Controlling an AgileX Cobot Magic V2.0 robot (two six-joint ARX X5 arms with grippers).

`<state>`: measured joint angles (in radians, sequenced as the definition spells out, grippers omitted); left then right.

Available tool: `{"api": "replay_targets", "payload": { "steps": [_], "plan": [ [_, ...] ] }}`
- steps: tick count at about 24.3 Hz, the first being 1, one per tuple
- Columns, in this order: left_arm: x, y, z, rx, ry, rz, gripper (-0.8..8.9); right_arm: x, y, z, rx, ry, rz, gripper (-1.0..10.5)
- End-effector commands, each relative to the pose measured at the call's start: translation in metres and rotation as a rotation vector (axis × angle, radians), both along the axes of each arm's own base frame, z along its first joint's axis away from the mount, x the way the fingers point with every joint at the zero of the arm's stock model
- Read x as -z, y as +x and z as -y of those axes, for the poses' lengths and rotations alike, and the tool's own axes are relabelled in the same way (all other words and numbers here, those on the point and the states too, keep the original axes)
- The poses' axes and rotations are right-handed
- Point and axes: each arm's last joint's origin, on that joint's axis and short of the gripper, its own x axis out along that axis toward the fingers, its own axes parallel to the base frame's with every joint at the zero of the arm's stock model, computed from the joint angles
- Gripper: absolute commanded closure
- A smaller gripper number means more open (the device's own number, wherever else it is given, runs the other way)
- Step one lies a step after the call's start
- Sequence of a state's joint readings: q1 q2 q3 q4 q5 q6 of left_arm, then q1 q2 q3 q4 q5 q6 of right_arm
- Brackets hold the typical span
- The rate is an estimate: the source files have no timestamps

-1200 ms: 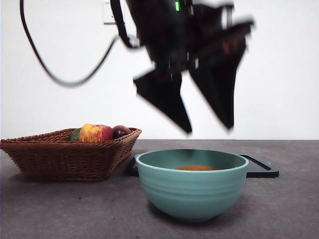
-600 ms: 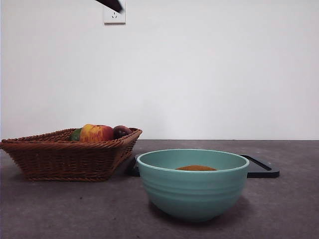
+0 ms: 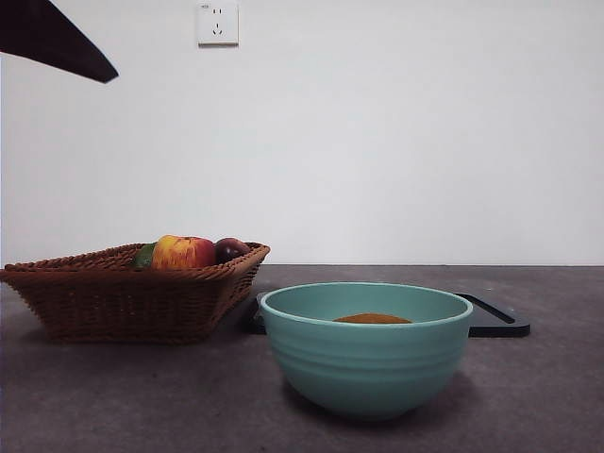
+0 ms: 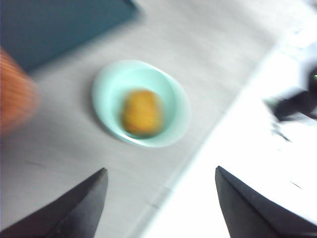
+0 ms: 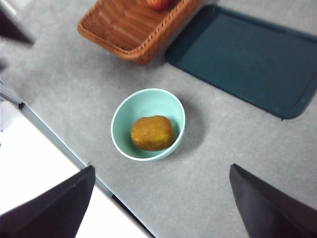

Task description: Pick up the wifruite, put it on the bowl, pick up the plate, put it on desk

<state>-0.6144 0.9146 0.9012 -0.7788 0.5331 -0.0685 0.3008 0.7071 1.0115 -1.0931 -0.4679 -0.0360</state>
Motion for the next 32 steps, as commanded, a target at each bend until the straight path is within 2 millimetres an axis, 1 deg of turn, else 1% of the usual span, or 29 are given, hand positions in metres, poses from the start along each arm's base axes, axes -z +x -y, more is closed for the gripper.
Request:
{"api": "replay_targets", "payload": {
  "steps": [1,5,10,13,15,17,23,25,29,32],
  "plan": [
    [-0.002,-0.004,0.003,0.079,-0.05,-0.017,4.71,-0.003,0.005,-0.002,0.003,0.003,-0.007,5.1],
    [-0.002,-0.004,0.004,0.083,-0.051,-0.015,4.7,0.0,0.013,-0.004,0.003,-0.006,-0.038,5.1],
    [-0.002,-0.004,0.004,0.086,-0.05,-0.01,4.7,0.002,0.017,-0.006,0.01,-0.005,-0.068,5.2],
    [-0.003,-0.004,0.004,0.087,-0.051,-0.005,4.7,0.007,0.024,-0.008,0.026,0.0,-0.106,5.2],
    [-0.003,-0.004,0.004,0.087,-0.053,-0.002,4.7,0.014,0.03,-0.01,0.042,0.01,-0.128,5.5],
    [-0.003,-0.004,0.004,0.087,-0.053,-0.003,4.7,0.026,0.037,-0.014,0.058,0.026,-0.152,5.7],
    [-0.003,-0.004,0.004,0.087,-0.053,-0.003,4.7,0.067,0.053,-0.031,0.07,0.077,-0.217,5.7],
    [-0.003,-0.004,0.004,0.087,-0.053,-0.003,4.7,0.077,0.058,-0.038,0.06,0.091,-0.224,5.7],
    [-0.003,-0.004,0.004,0.087,-0.053,-0.003,4.7,0.094,0.066,-0.053,0.042,0.085,-0.235,5.7],
    [-0.003,-0.004,0.004,0.087,-0.053,-0.003,4.7,0.104,0.072,-0.064,0.051,0.039,-0.231,6.2]
  ]
}}
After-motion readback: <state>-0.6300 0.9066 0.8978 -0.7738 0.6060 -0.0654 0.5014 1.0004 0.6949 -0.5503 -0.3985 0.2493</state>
